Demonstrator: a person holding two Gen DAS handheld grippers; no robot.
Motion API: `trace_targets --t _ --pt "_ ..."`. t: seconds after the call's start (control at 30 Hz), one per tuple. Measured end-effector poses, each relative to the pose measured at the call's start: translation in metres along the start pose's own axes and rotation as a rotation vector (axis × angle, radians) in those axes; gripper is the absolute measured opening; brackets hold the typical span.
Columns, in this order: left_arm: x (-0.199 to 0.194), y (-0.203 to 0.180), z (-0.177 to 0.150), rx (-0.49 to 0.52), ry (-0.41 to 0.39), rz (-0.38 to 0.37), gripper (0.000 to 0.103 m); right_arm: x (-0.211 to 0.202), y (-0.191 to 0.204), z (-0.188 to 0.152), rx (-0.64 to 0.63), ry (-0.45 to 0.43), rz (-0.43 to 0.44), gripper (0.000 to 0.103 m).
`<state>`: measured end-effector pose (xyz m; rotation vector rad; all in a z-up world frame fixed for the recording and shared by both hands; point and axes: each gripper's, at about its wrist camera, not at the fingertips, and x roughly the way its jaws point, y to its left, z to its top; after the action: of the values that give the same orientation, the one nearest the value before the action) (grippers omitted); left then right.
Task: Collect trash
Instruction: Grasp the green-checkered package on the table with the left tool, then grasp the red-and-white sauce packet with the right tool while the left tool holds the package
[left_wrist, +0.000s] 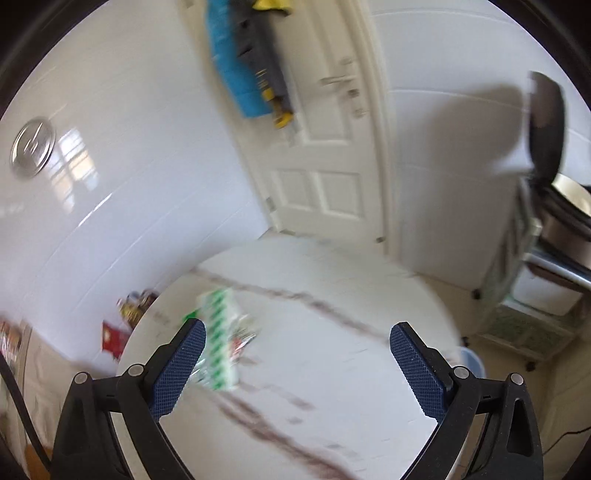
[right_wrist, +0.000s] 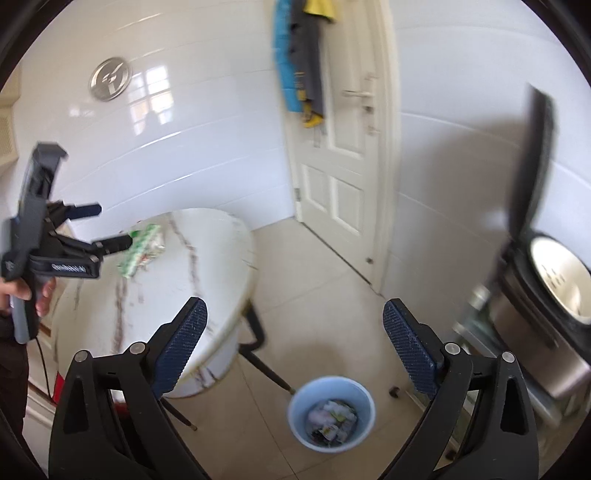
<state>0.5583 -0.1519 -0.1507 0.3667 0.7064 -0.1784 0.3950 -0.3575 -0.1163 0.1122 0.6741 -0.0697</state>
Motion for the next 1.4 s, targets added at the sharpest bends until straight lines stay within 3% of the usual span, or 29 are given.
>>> trace_targets --t 0.13,0.3,0.47,0.63,0.67,0.7,0.73,0.93,1.13,1.27,1.4 --pt "0.034 0.062 -0.021 -0.080 0.047 0.054 0.099 0.041 0.062 0.032 -0.054 0.031 0.049 0.096" --pt "0.095 0.114 -0.030 -0.176 0.133 0.023 0.099 0.107 0.129 0.050 -0.096 0.096 0.104 0.096" --pt "0.141 0.129 -0.031 -0.212 0.180 -0.055 0.099 0.178 0.175 0.048 -0.125 0.207 0.122 0.096" --pt "0.175 0.132 -0.029 -0.205 0.220 -0.089 0.098 0.222 0.194 0.040 -0.118 0.268 0.127 0.096" --pt "0.179 0.135 -0.028 -0.203 0.227 -0.092 0.089 0.228 0.197 0.040 -0.111 0.277 0.132 0.096" --pt "0.183 0.138 -0.028 -0.216 0.234 -0.111 0.067 0.232 0.198 0.040 -0.103 0.282 0.133 0.096" --pt "0.185 0.140 -0.030 -0.237 0.250 -0.151 0.058 0.239 0.201 0.040 -0.098 0.284 0.129 0.096" --pt "0.169 0.183 -0.042 -0.297 0.203 -0.214 0.058 0.261 0.213 0.049 -0.080 0.290 0.148 0.096" --pt "0.141 0.211 -0.058 -0.297 0.178 -0.144 0.058 0.289 0.255 0.045 -0.086 0.332 0.202 0.096" --pt "0.130 0.217 -0.070 -0.308 0.179 -0.110 0.058 0.310 0.281 0.038 -0.072 0.375 0.183 0.096" --pt "0.105 0.201 -0.081 -0.325 0.185 -0.097 0.058 0.325 0.296 0.034 -0.048 0.388 0.147 0.092"
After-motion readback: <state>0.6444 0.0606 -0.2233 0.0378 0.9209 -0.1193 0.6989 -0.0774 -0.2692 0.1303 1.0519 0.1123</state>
